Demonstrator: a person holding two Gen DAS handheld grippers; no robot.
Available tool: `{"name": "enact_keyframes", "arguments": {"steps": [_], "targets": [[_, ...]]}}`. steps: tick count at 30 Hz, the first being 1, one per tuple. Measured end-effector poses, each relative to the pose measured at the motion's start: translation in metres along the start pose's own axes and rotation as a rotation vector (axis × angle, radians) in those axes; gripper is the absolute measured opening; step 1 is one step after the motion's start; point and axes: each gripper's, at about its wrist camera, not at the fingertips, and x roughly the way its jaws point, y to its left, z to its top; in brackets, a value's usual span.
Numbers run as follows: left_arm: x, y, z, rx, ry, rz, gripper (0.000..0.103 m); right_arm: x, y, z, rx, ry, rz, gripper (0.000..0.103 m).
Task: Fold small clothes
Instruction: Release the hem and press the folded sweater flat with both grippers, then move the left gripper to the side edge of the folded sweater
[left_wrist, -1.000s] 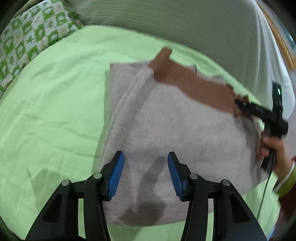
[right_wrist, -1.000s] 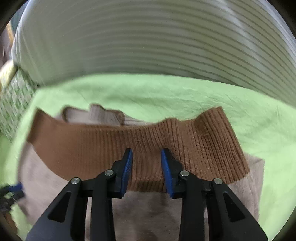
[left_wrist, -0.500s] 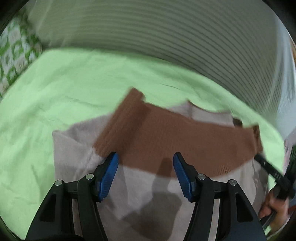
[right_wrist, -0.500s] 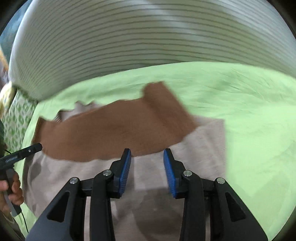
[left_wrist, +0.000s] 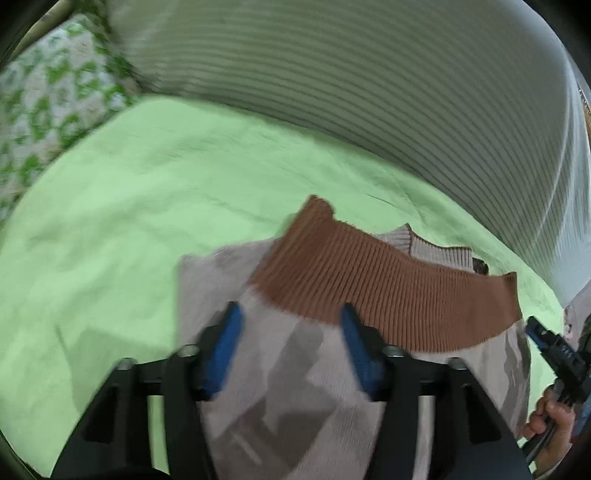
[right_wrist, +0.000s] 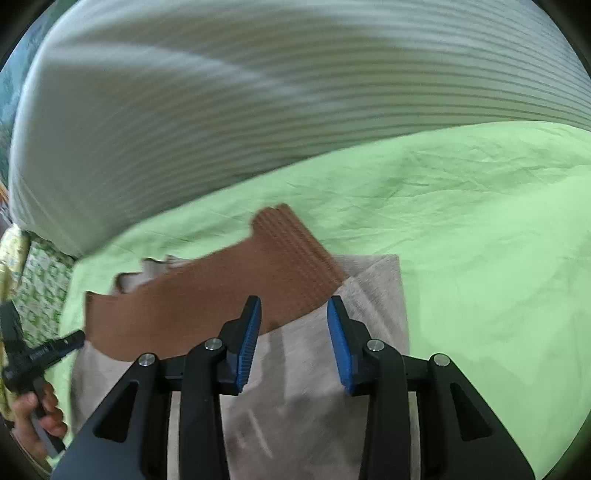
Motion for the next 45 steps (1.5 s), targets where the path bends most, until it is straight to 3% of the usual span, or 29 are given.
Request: {"name": "enact_keyframes", "arguments": {"steps": [1,4,7,16,23,29,35,40,43,45], "targets": [[-0.007,0.001,-0.003,-0.005,-0.007,0.022,0.079,-0.006,0.002,-0.002,0.002,-0.007,0.004,0.045],[-0.037,0.011,-0.029,-0.033,-0.028,0.033,0.080,-0.020,0.017,-0.011,0.000,-0.022,0.030,0.050],[-0.050,0.019,-0.054,-0.068,0.003,0.043,0.081,-0.033,0.024,-0.023,-0.019,-0.020,0.041,0.050],[-0.060,0.051,-0.121,-0.239,0.113,-0.005,0.081,-0.060,0.037,-0.072,-0.019,0.019,0.057,0.053],[-0.065,0.050,-0.157,-0.250,0.158,-0.031,0.081,-0.068,0.042,-0.115,0.000,0.066,0.062,0.056],[-0.055,0.042,-0.161,-0.288,0.161,-0.025,0.082,-0.067,0.047,-0.131,0.011,0.089,0.074,0.056],[-0.038,0.055,-0.153,-0.469,0.113,-0.055,0.084,-0.063,0.052,-0.127,-0.011,0.085,0.075,0.056],[-0.032,0.051,-0.142,-0.508,0.063,-0.062,0.084,-0.051,0.049,-0.116,-0.025,0.059,0.064,0.056],[-0.028,0.042,-0.137,-0.497,0.046,-0.077,0.073,-0.042,0.049,-0.105,-0.041,0.041,0.063,0.056],[-0.025,0.036,-0.133,-0.478,0.048,-0.094,0.047,-0.037,0.050,-0.098,-0.053,0.025,0.065,0.056]]}}
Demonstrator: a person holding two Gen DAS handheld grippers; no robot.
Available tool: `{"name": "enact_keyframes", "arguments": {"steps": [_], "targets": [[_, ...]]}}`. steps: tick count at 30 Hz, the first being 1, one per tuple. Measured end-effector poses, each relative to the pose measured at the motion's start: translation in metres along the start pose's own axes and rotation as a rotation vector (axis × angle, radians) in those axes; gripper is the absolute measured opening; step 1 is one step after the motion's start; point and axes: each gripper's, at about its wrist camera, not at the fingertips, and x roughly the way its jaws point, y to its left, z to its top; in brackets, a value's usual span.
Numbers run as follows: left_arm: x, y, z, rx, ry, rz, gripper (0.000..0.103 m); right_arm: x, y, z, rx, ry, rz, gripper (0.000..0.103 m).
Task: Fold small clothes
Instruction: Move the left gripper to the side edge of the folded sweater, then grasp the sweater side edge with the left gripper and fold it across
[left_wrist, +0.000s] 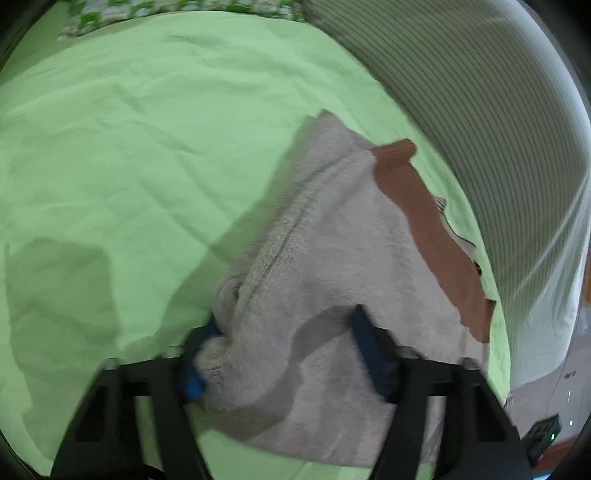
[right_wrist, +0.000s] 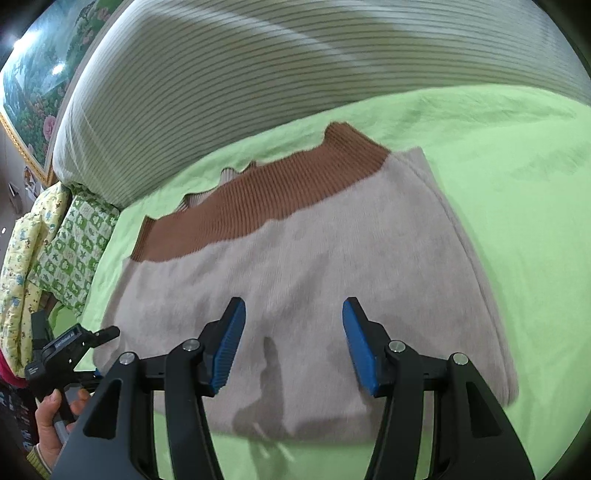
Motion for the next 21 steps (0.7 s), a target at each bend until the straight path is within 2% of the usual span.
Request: {"name": "enact_keyframes", "arguments": {"steps": [1,3,4,5,7,9,13,19,21], "targets": [[0.001,-0.005,0.000,0.015,0.001,0.004,0.037,0.003,0.000,0.004,-0.011,-0.007,-0.002,0.056],[0.001,-0.013,0.001,0.058,-0.005,0.020,0.024,0.011,-0.002,0.009,-0.025,0.002,-0.009,0.056],[0.000,-0.015,0.001,0.069,-0.005,0.025,0.022,0.014,-0.004,0.011,-0.026,0.005,-0.010,0.053],[-0.002,-0.016,0.002,0.079,-0.006,0.024,0.021,0.019,-0.006,0.013,-0.030,0.011,-0.014,0.048],[-0.006,-0.017,0.003,0.087,-0.012,0.018,0.018,0.030,-0.010,0.016,-0.038,0.041,-0.023,0.018],[-0.013,-0.022,0.003,0.108,-0.022,0.003,0.018,0.037,-0.013,0.016,-0.046,0.055,-0.032,0.012],[-0.030,-0.051,0.002,0.204,-0.061,-0.030,0.017,0.050,-0.020,0.011,-0.046,0.098,-0.046,0.007],[-0.058,-0.127,-0.009,0.381,-0.096,-0.167,0.015,0.050,-0.032,0.009,0.008,0.093,-0.009,0.006],[-0.063,-0.162,-0.017,0.449,-0.095,-0.234,0.015,0.045,-0.038,0.011,0.046,0.081,0.026,0.006]]}}
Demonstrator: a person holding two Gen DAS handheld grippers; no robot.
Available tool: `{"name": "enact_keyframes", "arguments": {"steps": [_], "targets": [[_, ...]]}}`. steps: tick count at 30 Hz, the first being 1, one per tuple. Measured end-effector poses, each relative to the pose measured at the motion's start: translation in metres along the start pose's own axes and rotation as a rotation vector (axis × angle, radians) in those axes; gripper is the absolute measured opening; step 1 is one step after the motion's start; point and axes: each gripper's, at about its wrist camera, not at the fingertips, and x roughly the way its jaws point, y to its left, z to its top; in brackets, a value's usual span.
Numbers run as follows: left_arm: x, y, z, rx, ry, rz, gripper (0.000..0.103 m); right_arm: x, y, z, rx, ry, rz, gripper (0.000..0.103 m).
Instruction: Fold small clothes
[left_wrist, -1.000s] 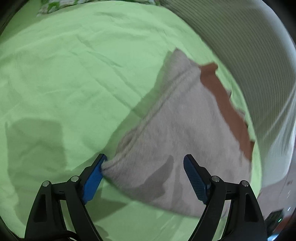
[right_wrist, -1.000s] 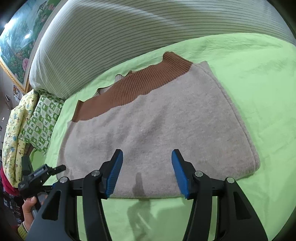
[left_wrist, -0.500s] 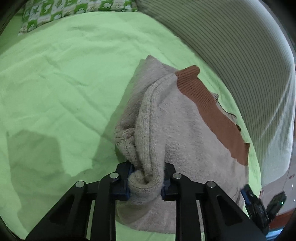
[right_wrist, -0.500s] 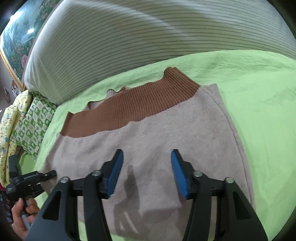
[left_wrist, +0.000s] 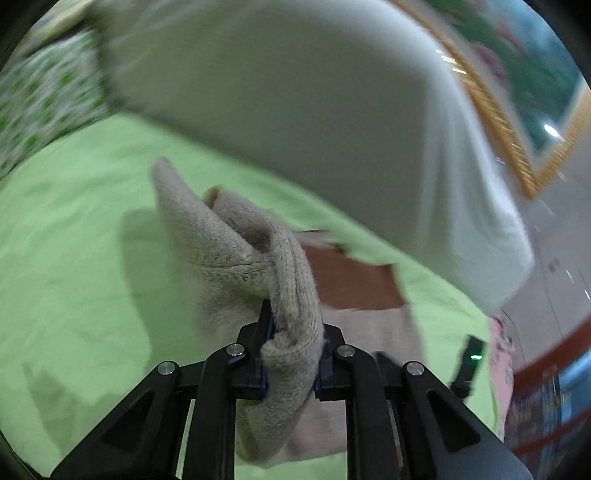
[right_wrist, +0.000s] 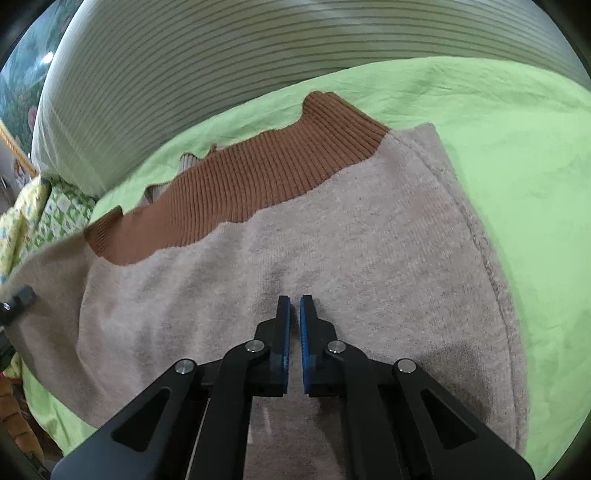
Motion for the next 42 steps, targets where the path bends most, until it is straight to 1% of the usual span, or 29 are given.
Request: {"name": "enact_keyframes", "arguments": {"steps": [1,3,6,8,10,11,12,14,15,16,17,18,19,20,21,23,24,25,26,27,28,29,31,33,35,37,39,40,42], "targets": [[0.004,-0.020,0.003,0.037,0.001,-0.042,0.015,-0.004,-0.004,0.000,0.021,-0.007,0.017,0.006],[0.010,-0.051,0.003,0.094,0.012,-0.098,0.014,-0.012,-0.012,0.001,0.067,-0.024,0.056,0.006],[0.036,-0.099,-0.010,0.183,0.069,-0.176,0.014,-0.024,-0.032,0.001,0.144,-0.054,0.081,0.006],[0.057,-0.122,-0.027,0.248,0.112,-0.193,0.014,-0.031,-0.046,0.000,0.192,-0.070,0.097,0.006],[0.079,-0.134,-0.044,0.289,0.171,-0.195,0.016,-0.035,-0.058,-0.002,0.226,-0.072,0.130,0.006],[0.093,-0.138,-0.055,0.313,0.205,-0.184,0.016,-0.036,-0.063,-0.003,0.244,-0.069,0.148,0.006],[0.104,-0.139,-0.064,0.334,0.238,-0.176,0.021,-0.037,-0.067,-0.004,0.260,-0.067,0.157,0.006],[0.119,-0.137,-0.082,0.375,0.300,-0.140,0.026,-0.038,-0.073,-0.005,0.273,-0.064,0.172,0.006],[0.119,-0.136,-0.087,0.388,0.313,-0.133,0.029,-0.038,-0.074,-0.006,0.280,-0.061,0.178,0.006],[0.117,-0.134,-0.090,0.398,0.320,-0.130,0.036,-0.038,-0.074,-0.006,0.289,-0.059,0.184,0.006],[0.109,-0.131,-0.093,0.405,0.318,-0.133,0.041,-0.036,-0.074,-0.004,0.297,-0.056,0.190,0.006],[0.102,-0.128,-0.093,0.409,0.312,-0.136,0.048,-0.035,-0.074,-0.004,0.302,-0.051,0.195,0.006],[0.091,-0.126,-0.096,0.417,0.302,-0.134,0.053,-0.034,-0.072,-0.002,0.304,-0.043,0.201,0.006],[0.078,-0.119,-0.098,0.428,0.287,-0.112,0.057,-0.033,-0.071,-0.001,0.305,-0.037,0.206,0.006],[0.072,-0.118,-0.098,0.434,0.276,-0.094,0.064,-0.032,-0.068,0.001,0.303,-0.029,0.218,0.007],[0.050,-0.104,-0.101,0.441,0.247,-0.051,0.070,-0.030,-0.060,0.004,0.287,-0.023,0.229,0.007],[0.043,-0.098,-0.104,0.441,0.239,-0.022,0.075,-0.030,-0.055,0.006,0.276,-0.022,0.233,0.010],[0.036,-0.090,-0.107,0.437,0.232,0.013,0.077,-0.030,-0.050,0.009,0.261,-0.017,0.239,0.021],[0.032,-0.079,-0.109,0.430,0.233,0.035,0.077,-0.029,-0.046,0.011,0.254,-0.014,0.239,0.031],[0.031,-0.072,-0.112,0.427,0.239,0.050,0.079,-0.029,-0.043,0.014,0.246,-0.019,0.240,0.056],[0.032,-0.065,-0.115,0.424,0.249,0.079,0.079,-0.030,-0.040,0.017,0.235,-0.032,0.251,0.067],[0.036,-0.057,-0.119,0.414,0.272,0.117,0.079,-0.030,-0.037,0.019,0.222,-0.037,0.257,0.068],[0.040,-0.047,-0.124,0.394,0.284,0.143,0.079,-0.025,-0.028,0.028,0.188,-0.016,0.263,0.068],[0.048,-0.044,-0.128,0.391,0.291,0.188,0.079,-0.015,-0.022,0.035,0.162,0.024,0.275,0.068],[0.057,-0.040,-0.133,0.392,0.309,0.212,0.079,-0.003,-0.012,0.041,0.124,0.069,0.260,0.068],[0.069,-0.040,-0.137,0.402,0.324,0.248,0.079,0.012,-0.005,0.044,0.095,0.129,0.265,0.068],[0.074,-0.038,-0.138,0.407,0.331,0.264,0.079,0.026,0.004,0.045,0.067,0.194,0.251,0.068],[0.074,-0.037,-0.138,0.400,0.327,0.272,0.079,0.027,0.007,0.045,0.048,0.202,0.251,0.068],[0.074,-0.036,-0.135,0.378,0.324,0.258,0.077,0.028,0.017,0.046,0.007,0.204,0.267,0.066]]}}
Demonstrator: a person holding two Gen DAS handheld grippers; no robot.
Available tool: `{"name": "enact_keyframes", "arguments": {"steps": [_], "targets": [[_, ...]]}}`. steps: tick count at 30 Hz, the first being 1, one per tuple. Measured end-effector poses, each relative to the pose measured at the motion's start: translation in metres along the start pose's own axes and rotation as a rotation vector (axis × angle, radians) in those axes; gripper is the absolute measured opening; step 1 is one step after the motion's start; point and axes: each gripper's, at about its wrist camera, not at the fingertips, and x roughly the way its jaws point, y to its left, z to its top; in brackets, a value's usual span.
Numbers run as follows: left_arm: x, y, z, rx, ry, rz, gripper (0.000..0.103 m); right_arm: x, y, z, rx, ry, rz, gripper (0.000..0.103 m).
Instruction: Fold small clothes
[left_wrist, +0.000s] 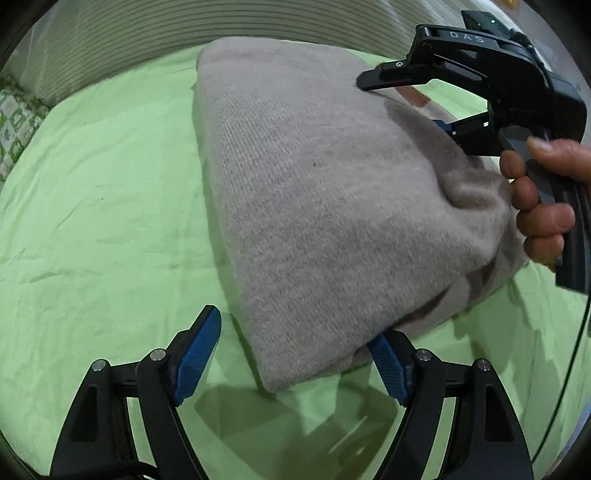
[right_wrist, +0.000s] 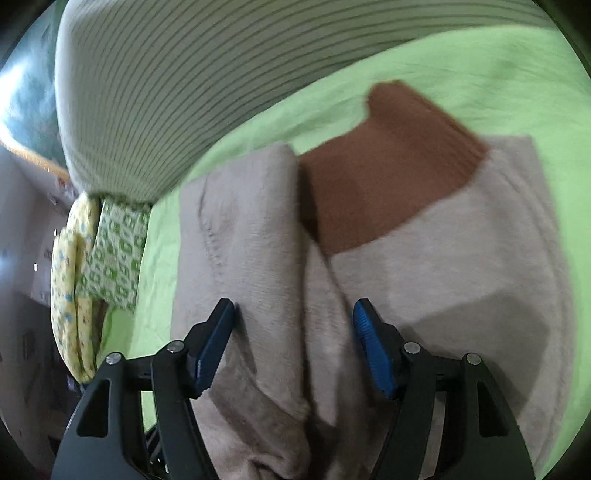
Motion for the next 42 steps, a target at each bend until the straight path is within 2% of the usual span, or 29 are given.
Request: {"name": "enact_keyframes", "arguments": {"steps": [1,2,3,4,5,7,13,15,18,23,26,30,33,36,38,42], "targets": [[0.000,0.001,0.001,-0.006,-0.001,-0.002,0.072,0.001,0.004,0.000,-0.021,0.002,-0.009,0.053],[0.001,0.004,0.005,-0.019,0.000,-0.008,0.068,0.000,0.005,0.000,-0.025,0.007,-0.005,0.044],[0.001,0.005,0.006,-0.029,0.003,-0.024,0.056,-0.002,0.006,0.000,-0.019,0.007,0.000,0.026],[0.001,0.008,0.007,-0.040,0.007,-0.052,0.044,-0.005,0.008,0.000,-0.015,0.002,0.008,0.017],[0.001,0.009,0.009,-0.046,0.014,-0.086,0.041,-0.011,0.011,0.000,-0.022,-0.014,0.016,0.017],[0.000,0.008,0.012,-0.033,0.010,-0.078,0.037,-0.029,0.019,0.001,-0.032,-0.058,0.037,0.015],[-0.017,0.002,0.024,-0.021,-0.009,-0.112,0.034,-0.090,0.047,0.002,-0.093,-0.173,0.042,0.014],[-0.023,-0.001,0.026,-0.006,-0.021,-0.126,0.034,-0.108,0.044,0.001,-0.096,-0.205,0.027,0.014],[-0.021,-0.013,0.033,0.022,-0.019,-0.144,0.034,-0.118,0.025,-0.001,-0.085,-0.228,-0.041,0.014],[-0.015,-0.023,0.026,0.070,0.015,-0.147,0.034,-0.107,-0.036,-0.009,0.027,-0.196,-0.145,0.014],[-0.005,-0.022,0.023,0.073,0.050,-0.134,0.034,-0.095,-0.061,-0.017,0.072,-0.183,-0.148,0.014],[0.001,-0.011,0.024,0.026,0.073,-0.133,0.035,-0.084,-0.069,-0.023,0.066,-0.206,-0.136,0.014],[0.003,-0.001,0.030,0.002,0.081,-0.142,0.036,-0.074,-0.071,-0.023,0.067,-0.188,-0.153,0.015],[0.005,0.008,0.036,-0.014,0.089,-0.143,0.036,-0.071,-0.073,-0.025,0.072,-0.172,-0.175,0.021],[0.006,0.012,0.039,-0.021,0.093,-0.139,0.036,-0.075,-0.074,-0.025,0.085,-0.174,-0.181,0.030],[-0.009,0.025,0.024,-0.030,0.101,-0.143,0.036,-0.097,-0.069,-0.032,0.095,-0.209,-0.206,0.044]]}}
